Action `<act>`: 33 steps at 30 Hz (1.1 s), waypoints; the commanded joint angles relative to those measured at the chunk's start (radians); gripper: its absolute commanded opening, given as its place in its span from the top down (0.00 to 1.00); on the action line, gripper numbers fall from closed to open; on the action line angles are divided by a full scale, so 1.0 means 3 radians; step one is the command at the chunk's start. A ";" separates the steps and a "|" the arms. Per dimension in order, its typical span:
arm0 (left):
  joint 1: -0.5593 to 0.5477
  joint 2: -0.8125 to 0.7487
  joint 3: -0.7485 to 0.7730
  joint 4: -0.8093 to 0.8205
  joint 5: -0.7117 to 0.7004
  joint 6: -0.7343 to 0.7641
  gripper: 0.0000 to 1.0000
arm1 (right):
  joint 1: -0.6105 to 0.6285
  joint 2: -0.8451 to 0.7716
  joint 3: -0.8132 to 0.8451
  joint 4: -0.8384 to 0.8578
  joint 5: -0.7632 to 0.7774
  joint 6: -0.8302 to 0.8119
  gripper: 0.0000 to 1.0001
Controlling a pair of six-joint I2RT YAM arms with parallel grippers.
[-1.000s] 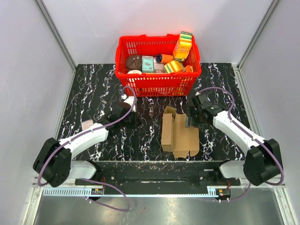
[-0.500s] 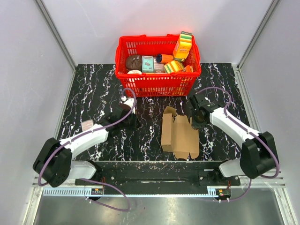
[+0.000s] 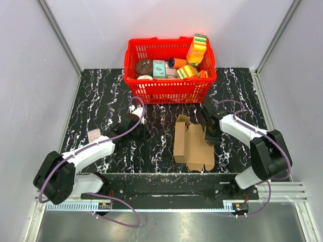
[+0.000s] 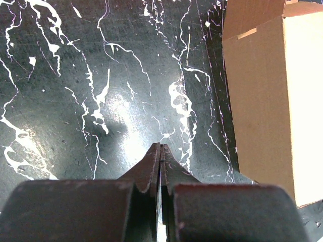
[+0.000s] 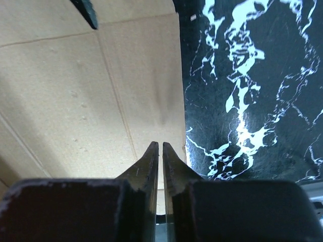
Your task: Fold the paper box
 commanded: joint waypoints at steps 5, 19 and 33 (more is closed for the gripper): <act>-0.0004 -0.0165 -0.0087 0.0129 0.0088 0.0016 1.00 | 0.0002 -0.0158 -0.0371 0.0307 -0.0146 0.0600 0.91; -0.0004 -0.0298 -0.0225 0.0140 0.0139 -0.0030 1.00 | 0.0952 0.0021 -0.0606 0.0660 -0.0120 0.1346 1.00; 0.0001 -0.0682 -0.0184 -0.0315 -0.0336 0.0026 1.00 | 0.1949 -0.0291 -0.1292 0.1758 -0.0187 0.2691 1.00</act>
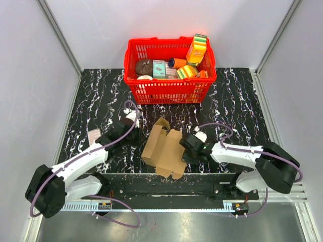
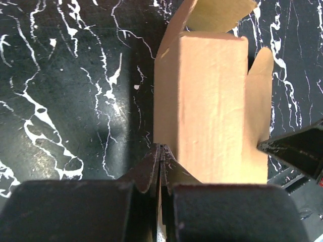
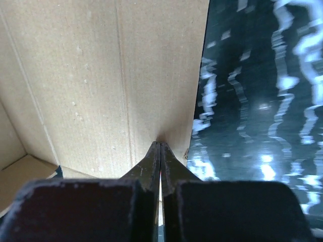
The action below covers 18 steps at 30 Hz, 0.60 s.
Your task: Fold the paper box
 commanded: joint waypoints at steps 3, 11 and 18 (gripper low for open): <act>0.0001 -0.0321 0.0101 -0.0313 -0.0469 0.0022 1.00 | 0.0400 0.0313 -0.0340 0.0819 -0.0136 0.0966 1.00; 0.0012 -0.0684 0.0285 -0.0769 -0.1022 0.0033 1.00 | 0.0533 -0.0145 -0.0366 0.0787 0.0380 0.1402 1.00; 0.0027 -0.0669 0.0484 -0.1035 -0.1466 -0.0095 1.00 | 0.0528 -0.0780 -0.0110 0.0570 0.0825 -0.0113 0.99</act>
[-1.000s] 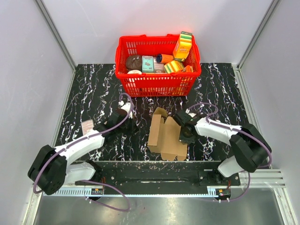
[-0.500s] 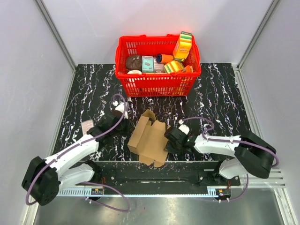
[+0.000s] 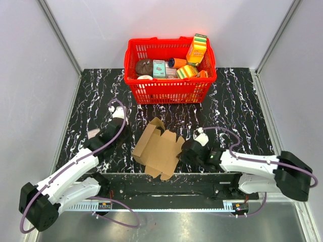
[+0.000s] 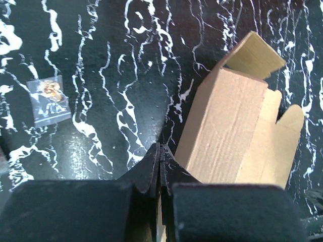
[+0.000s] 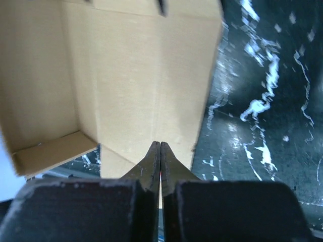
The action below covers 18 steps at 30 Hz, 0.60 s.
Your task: Fold the paper box
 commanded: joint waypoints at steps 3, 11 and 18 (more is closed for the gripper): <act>0.0022 -0.0058 0.0323 -0.0250 -0.0511 -0.0120 1.00 | 0.0020 -0.0252 0.0343 0.0137 0.0181 -0.1862 0.98; 0.0022 -0.0257 0.0370 -0.0347 -0.0512 -0.0119 1.00 | 0.0025 0.0657 0.0956 0.0337 -0.0689 -0.3507 1.00; 0.0022 -0.0533 0.0303 -0.0393 -0.0506 -0.0145 1.00 | 0.0015 0.1093 0.1034 0.0664 -0.0757 -0.3927 0.88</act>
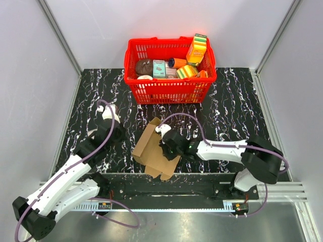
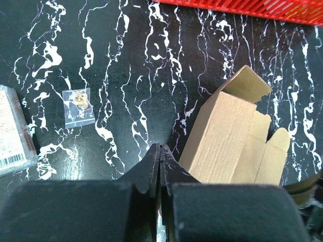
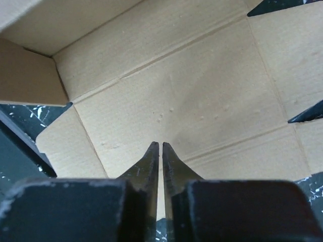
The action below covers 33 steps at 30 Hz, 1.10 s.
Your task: Fold the paper box
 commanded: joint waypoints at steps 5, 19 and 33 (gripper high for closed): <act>0.0021 -0.0176 0.0081 -0.0036 -0.0111 -0.0029 1.00 | 0.0013 0.0294 0.0087 0.0560 0.0025 -0.0472 0.56; 0.0021 -0.0176 0.0086 -0.0036 -0.0126 0.0027 1.00 | 0.0018 0.0458 0.0000 0.0699 0.0051 -0.0672 0.33; 0.0026 -0.0207 0.0035 -0.0020 -0.0177 0.0047 1.00 | 0.0024 0.0729 0.0163 0.0156 0.0659 -0.0202 0.31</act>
